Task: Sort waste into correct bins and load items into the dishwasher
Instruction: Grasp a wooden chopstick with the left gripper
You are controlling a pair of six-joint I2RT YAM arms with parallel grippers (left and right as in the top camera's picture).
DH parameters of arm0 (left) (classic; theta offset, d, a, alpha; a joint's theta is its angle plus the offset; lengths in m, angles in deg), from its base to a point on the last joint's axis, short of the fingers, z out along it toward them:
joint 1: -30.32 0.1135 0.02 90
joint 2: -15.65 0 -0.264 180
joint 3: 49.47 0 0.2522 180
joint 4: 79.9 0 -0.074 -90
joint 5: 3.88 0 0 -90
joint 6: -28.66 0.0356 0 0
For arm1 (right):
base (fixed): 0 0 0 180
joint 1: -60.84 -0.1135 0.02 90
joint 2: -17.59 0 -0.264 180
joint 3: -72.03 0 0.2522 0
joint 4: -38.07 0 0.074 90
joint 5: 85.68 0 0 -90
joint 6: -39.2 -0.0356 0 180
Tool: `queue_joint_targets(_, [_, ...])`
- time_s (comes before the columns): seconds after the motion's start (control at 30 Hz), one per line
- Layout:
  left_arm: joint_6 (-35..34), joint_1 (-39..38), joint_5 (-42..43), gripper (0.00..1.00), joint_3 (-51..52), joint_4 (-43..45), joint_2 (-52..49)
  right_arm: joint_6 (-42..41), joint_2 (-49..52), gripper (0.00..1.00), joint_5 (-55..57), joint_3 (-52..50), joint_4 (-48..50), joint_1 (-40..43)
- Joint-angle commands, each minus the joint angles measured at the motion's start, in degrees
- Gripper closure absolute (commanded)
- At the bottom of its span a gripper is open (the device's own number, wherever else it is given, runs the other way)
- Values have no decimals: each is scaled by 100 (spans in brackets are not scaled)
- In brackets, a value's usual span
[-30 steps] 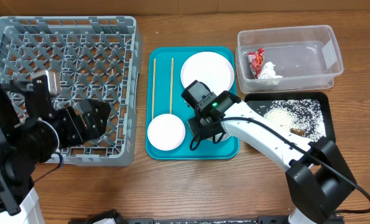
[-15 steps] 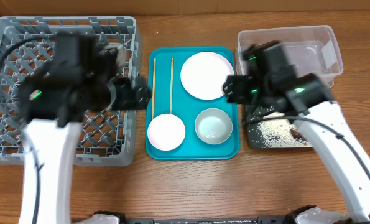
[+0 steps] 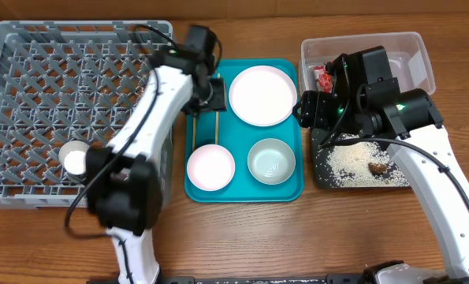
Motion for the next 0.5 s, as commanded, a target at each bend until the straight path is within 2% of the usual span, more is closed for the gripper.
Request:
queue_joint_targets(0.0, [-149, -37, -168, 47, -105, 328, -610, -7, -33, 25, -66, 85, 9, -7])
queue_joint_targets(0.23, [-149, -66, -177, 58, -105, 859, -1434, -7, -33, 25, -66, 85, 31, -7])
queue_joint_targets(0.33, [-149, -70, -247, 73, -105, 874, -1626, -7, -33, 25, -66, 74, 15, -7])
queue_joint_targets(0.43, [-144, -70, -251, 94, -116, 866, -1644, -4, -33, 25, -63, 70, 13, -7])
queue_joint_targets(0.47, [-146, -70, -254, 96, -155, 793, -1615, -4, -33, 25, -66, 70, 15, -7])
